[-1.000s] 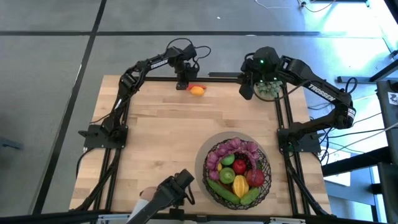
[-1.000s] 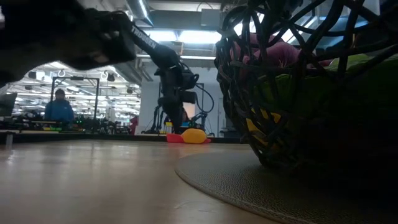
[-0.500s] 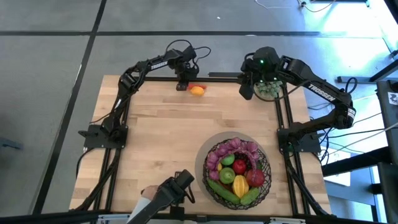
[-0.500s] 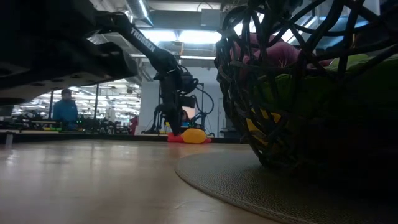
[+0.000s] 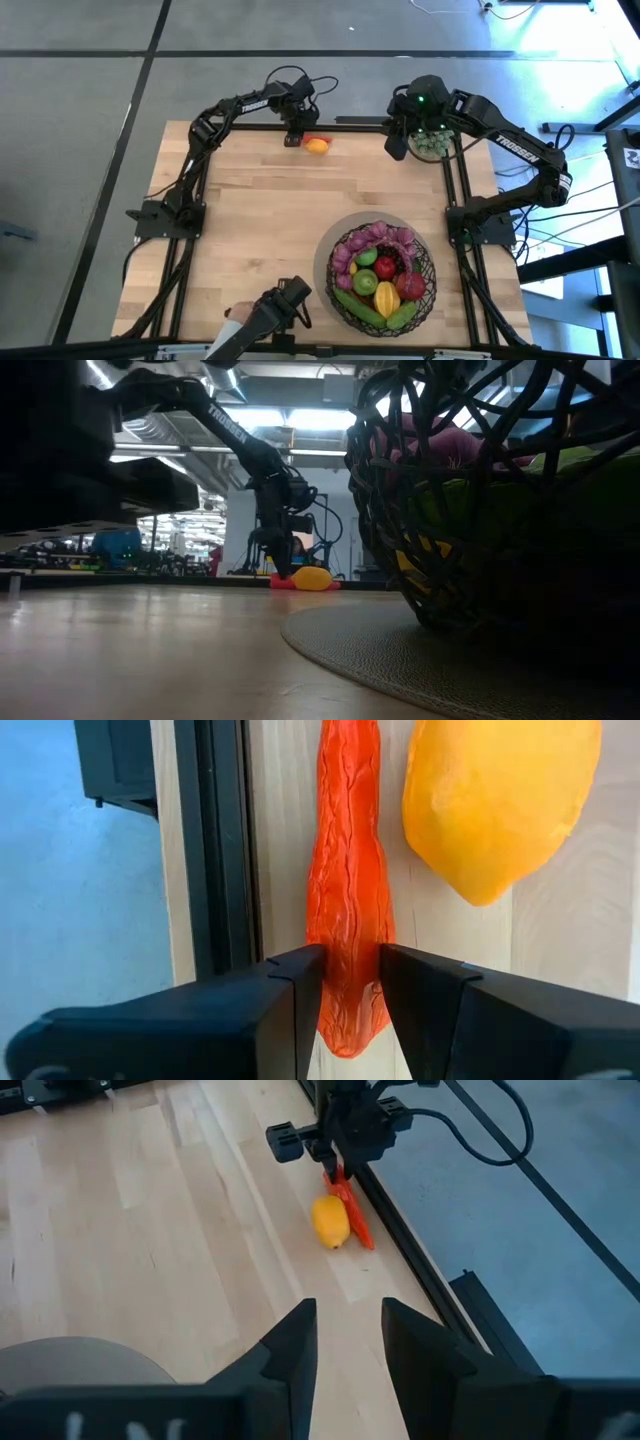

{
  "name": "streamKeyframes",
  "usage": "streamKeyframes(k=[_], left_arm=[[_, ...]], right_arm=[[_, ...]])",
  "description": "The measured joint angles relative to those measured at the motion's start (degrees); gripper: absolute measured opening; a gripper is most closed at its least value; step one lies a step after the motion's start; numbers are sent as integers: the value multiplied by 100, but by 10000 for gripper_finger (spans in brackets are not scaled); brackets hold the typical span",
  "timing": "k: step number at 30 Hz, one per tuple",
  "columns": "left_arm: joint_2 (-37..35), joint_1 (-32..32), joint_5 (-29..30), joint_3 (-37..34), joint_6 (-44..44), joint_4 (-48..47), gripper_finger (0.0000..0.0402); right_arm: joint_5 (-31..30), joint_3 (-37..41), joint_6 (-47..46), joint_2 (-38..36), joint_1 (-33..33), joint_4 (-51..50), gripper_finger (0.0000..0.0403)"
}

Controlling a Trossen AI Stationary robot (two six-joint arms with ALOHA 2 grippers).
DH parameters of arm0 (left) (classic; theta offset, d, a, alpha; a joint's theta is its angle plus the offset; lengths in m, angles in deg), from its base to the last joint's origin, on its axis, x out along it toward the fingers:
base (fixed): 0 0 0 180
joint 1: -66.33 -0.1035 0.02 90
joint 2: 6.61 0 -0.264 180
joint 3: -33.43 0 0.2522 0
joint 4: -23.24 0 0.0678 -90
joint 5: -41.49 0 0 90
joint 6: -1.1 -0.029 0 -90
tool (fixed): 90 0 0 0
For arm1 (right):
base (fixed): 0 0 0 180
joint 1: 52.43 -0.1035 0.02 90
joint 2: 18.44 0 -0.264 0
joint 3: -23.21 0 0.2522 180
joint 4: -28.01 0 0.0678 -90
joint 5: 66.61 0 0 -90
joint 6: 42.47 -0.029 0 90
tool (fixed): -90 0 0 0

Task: Build produce basket
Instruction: Put the orange carrot into the wire basket

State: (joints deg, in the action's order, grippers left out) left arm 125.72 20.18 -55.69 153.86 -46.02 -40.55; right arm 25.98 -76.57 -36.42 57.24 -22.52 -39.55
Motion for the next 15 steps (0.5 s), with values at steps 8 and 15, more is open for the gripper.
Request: streamKeyframes(k=[8,15], left_arm=[[2,184,518,-22,102,78,37],[-2,288,627,-24,200,54,6]], right_arm=[[0,0,0,0,0,0,111],[1,0,2,0,0,0,111]])
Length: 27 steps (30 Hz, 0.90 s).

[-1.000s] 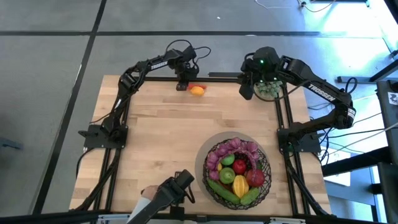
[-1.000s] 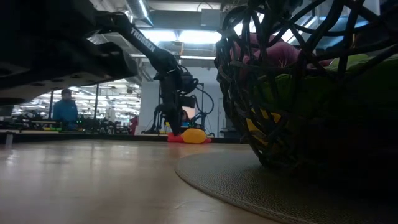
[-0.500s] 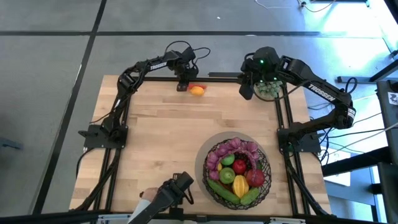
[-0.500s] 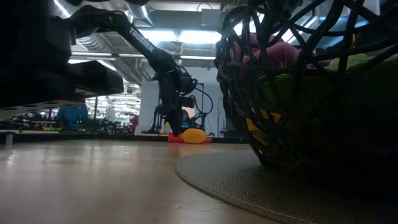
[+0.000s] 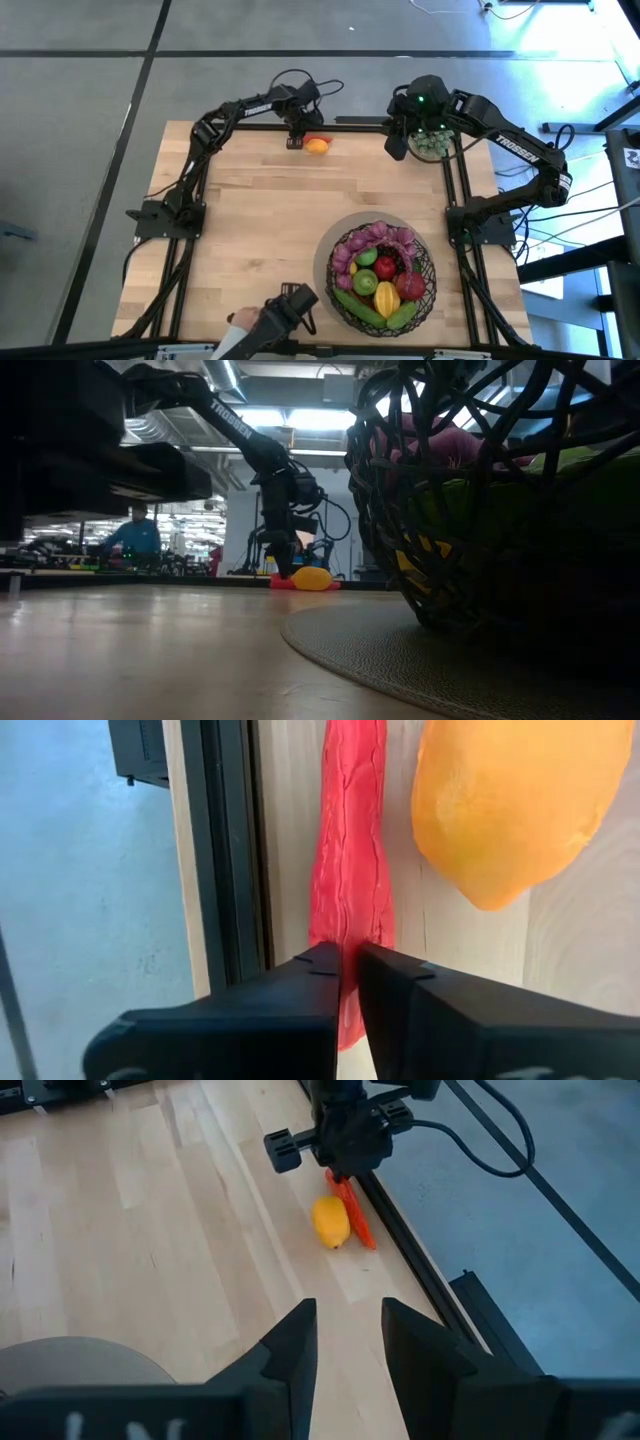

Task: Build produce basket
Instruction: Put the orange carrot into the wire basket

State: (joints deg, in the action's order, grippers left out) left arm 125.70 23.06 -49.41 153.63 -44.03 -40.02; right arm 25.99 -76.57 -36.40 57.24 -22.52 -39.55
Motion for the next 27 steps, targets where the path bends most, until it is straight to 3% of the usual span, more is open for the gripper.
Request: streamKeyframes(k=[21,27], left_arm=[[76,38,65,1103,457,-1641,1],[72,70,489,1635,561,-1986,1]], right_arm=[[-18,0,113,-91,-2,-55,111],[-14,0,195,-204,-2,-74,111]])
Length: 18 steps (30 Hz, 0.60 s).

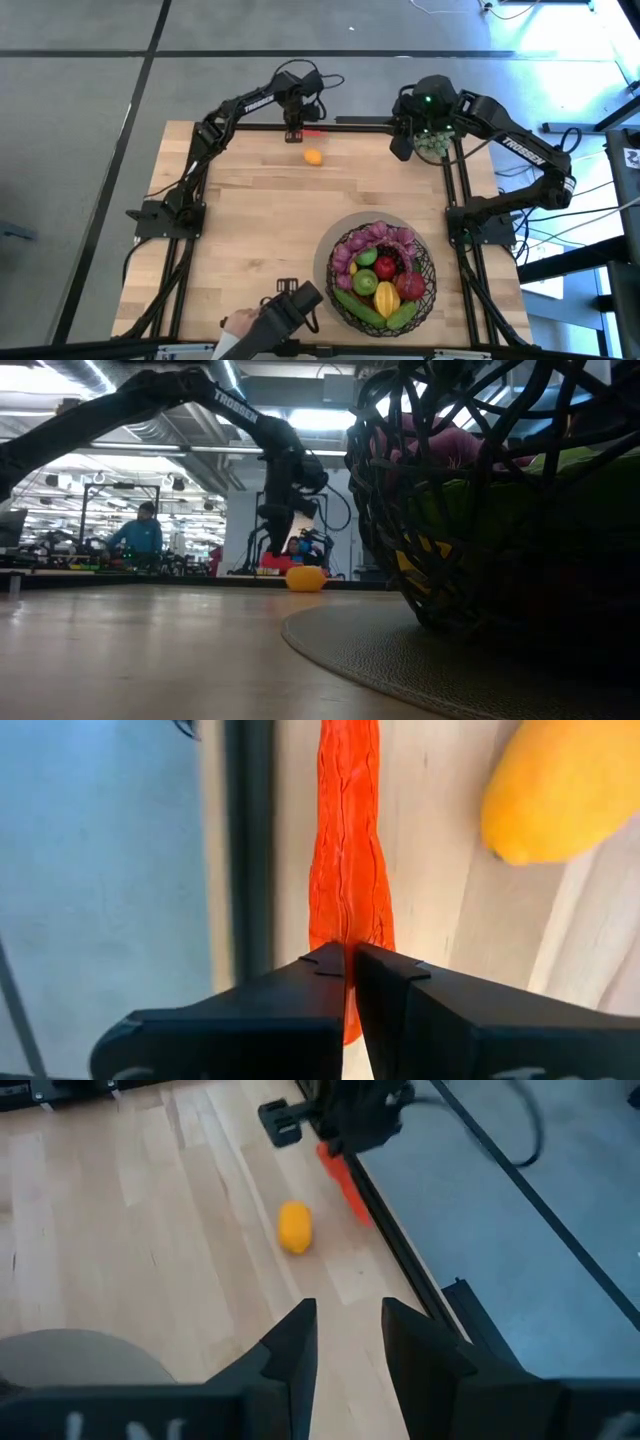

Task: Build produce basket
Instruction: Put the orange carrot into the wire basket

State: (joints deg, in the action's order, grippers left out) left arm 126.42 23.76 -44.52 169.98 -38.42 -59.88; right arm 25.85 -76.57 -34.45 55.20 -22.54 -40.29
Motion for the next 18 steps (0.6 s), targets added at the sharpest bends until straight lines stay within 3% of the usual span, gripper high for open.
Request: streamKeyframes(k=[8,18], left_arm=[[-21,293,161,1221,527,-637,1],[-854,1340,572,1046,807,-660,1]], right_arm=[[4,2,123,-115,1,-173,111],[-75,2,300,-550,0,-165,111]])
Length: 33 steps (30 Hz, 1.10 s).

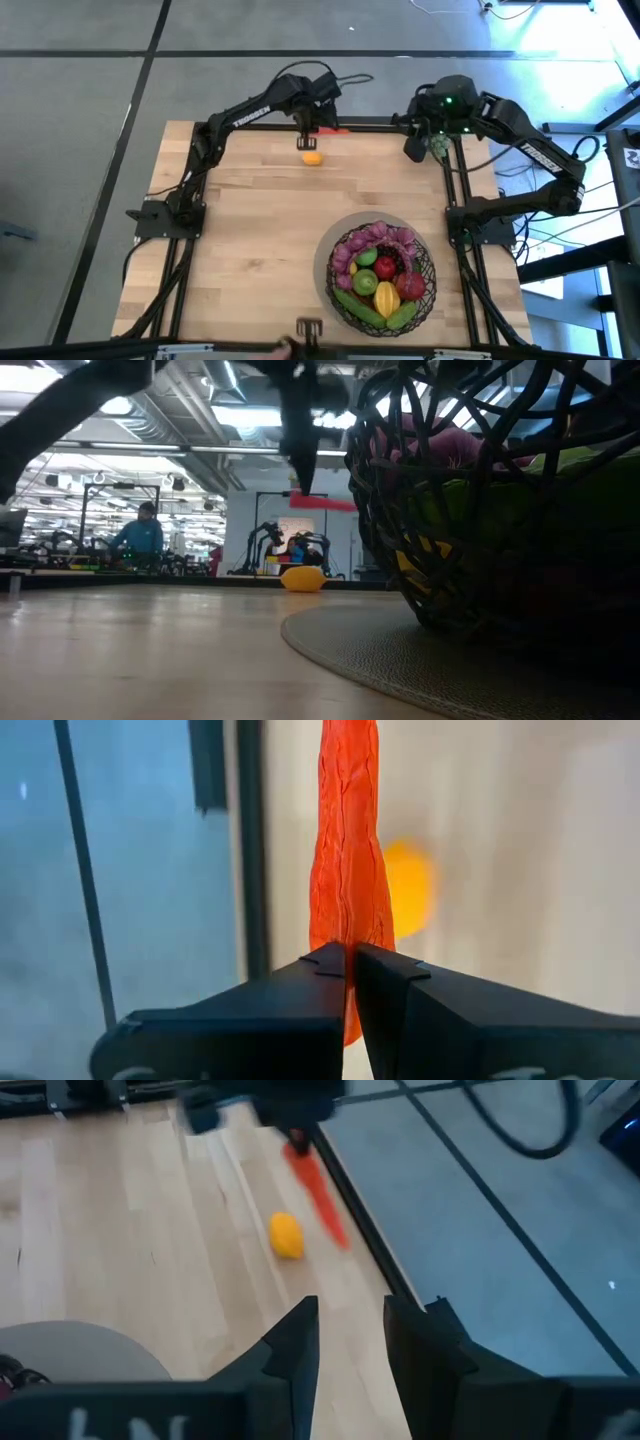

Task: Build produce basket
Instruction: Put the orange carrot into the wire basket

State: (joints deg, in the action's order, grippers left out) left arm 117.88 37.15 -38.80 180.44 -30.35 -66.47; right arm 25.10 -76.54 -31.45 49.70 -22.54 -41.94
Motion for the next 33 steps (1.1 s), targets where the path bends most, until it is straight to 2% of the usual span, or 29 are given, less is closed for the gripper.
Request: streamKeyframes(k=[10,16,25,29,33], left_arm=[[-761,1578,-57,5,845,12,1],[-831,2459,5,4,992,81,1],[-831,3530,81,3,734,329,0],[-831,4010,-27,2,762,716,0],[-831,4397,-40,3,1258,1026,0]], right_arm=[[-6,-1,33,-324,0,-200,111],[49,-2,124,-321,-2,-280,111],[1378,-2,71,-359,-2,-521,111],[1544,-2,111,-359,-2,-573,111],[1616,-2,119,-359,-2,-630,111]])
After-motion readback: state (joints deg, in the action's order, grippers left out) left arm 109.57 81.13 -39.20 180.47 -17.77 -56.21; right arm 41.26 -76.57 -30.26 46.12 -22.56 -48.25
